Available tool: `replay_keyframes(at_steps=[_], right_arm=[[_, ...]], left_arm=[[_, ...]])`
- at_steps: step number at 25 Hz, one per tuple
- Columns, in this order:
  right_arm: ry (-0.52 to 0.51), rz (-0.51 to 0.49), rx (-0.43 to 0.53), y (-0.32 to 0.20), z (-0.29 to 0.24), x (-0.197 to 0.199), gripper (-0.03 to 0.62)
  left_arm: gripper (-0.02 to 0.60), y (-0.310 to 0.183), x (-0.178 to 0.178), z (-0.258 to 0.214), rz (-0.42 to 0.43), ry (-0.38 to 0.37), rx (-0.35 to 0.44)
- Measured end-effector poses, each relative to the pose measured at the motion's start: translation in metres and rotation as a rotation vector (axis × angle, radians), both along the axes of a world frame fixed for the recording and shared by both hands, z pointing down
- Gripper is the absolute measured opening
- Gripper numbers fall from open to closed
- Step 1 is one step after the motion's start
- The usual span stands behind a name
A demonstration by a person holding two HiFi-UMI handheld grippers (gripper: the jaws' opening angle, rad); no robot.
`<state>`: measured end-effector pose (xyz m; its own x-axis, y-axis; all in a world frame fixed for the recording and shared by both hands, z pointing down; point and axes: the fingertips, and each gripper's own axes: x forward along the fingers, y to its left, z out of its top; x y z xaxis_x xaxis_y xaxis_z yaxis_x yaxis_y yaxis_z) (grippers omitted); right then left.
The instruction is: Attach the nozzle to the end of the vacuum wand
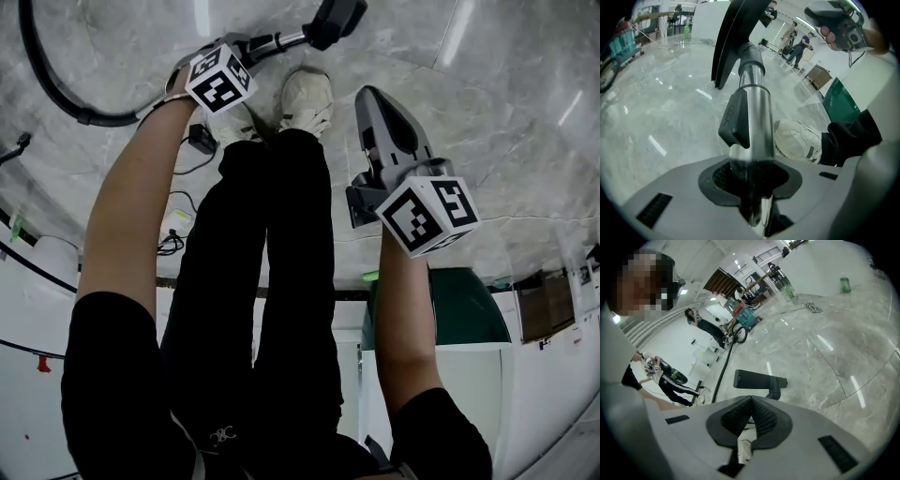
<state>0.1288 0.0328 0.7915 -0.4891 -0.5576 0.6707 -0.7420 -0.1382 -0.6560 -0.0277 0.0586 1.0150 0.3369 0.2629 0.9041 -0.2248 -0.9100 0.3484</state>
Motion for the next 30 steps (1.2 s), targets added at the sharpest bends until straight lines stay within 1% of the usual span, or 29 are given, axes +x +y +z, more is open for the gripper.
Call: replay_keyframes(at_steps=[2, 5, 6, 8, 9, 10, 11, 13, 14, 15, 17, 19, 22, 24, 27, 28, 30], right_arm=[[0.003, -0.019, 0.006, 0.0, 0.003, -0.002, 0.015], [0.016, -0.035, -0.003, 0.002, 0.006, -0.003, 0.015], [0.012, -0.03, -0.006, 0.002, 0.007, -0.002, 0.014], [0.005, -0.014, -0.012, 0.001, 0.007, -0.001, 0.014], [0.003, -0.006, -0.013, 0.0, 0.007, 0.0, 0.015], [0.002, 0.0, -0.011, -0.002, 0.007, 0.001, 0.014], [0.0, 0.005, -0.007, -0.005, 0.007, 0.001, 0.015], [-0.009, 0.011, 0.005, -0.009, 0.006, 0.0, 0.014], [-0.012, 0.013, 0.01, -0.009, 0.005, -0.001, 0.014], [-0.014, 0.013, 0.011, -0.009, 0.004, -0.002, 0.014], [-0.014, 0.017, 0.013, -0.008, 0.004, -0.004, 0.015], [-0.018, 0.026, 0.022, -0.012, 0.003, -0.006, 0.014], [-0.027, 0.041, 0.042, -0.017, -0.002, -0.009, 0.015], [-0.029, 0.043, 0.06, -0.02, -0.008, -0.011, 0.015], [-0.03, 0.042, 0.081, -0.021, -0.016, -0.013, 0.014], [-0.03, 0.043, 0.085, -0.021, -0.018, -0.013, 0.015], [-0.029, 0.05, 0.084, -0.021, -0.021, -0.013, 0.015]], left_arm=[[0.126, -0.003, 0.0, 0.002, -0.007, -0.002, 0.02], [0.126, -0.017, -0.003, 0.001, -0.057, -0.009, 0.09], [0.126, -0.019, -0.004, 0.001, -0.064, -0.008, 0.098], [0.126, -0.02, -0.005, 0.002, -0.053, 0.002, 0.094], [0.126, -0.023, -0.005, 0.002, -0.047, 0.005, 0.103], [0.126, -0.029, -0.005, 0.001, -0.052, 0.004, 0.129], [0.126, -0.039, -0.007, 0.001, -0.071, 0.0, 0.168], [0.126, -0.062, -0.015, 0.002, -0.138, -0.019, 0.24], [0.126, -0.07, -0.02, 0.004, -0.167, -0.032, 0.247], [0.126, -0.073, -0.025, 0.007, -0.185, -0.045, 0.23], [0.124, -0.071, -0.029, 0.014, -0.188, -0.067, 0.175], [0.116, -0.065, -0.031, 0.021, -0.16, -0.093, 0.141], [0.091, -0.055, -0.031, 0.03, -0.112, -0.125, 0.132], [0.091, -0.052, -0.029, 0.031, -0.102, -0.116, 0.123], [0.094, -0.049, -0.026, 0.024, -0.089, -0.058, 0.108], [0.094, -0.051, -0.027, 0.021, -0.094, -0.042, 0.113], [0.095, -0.059, -0.031, 0.015, -0.129, -0.026, 0.124]])
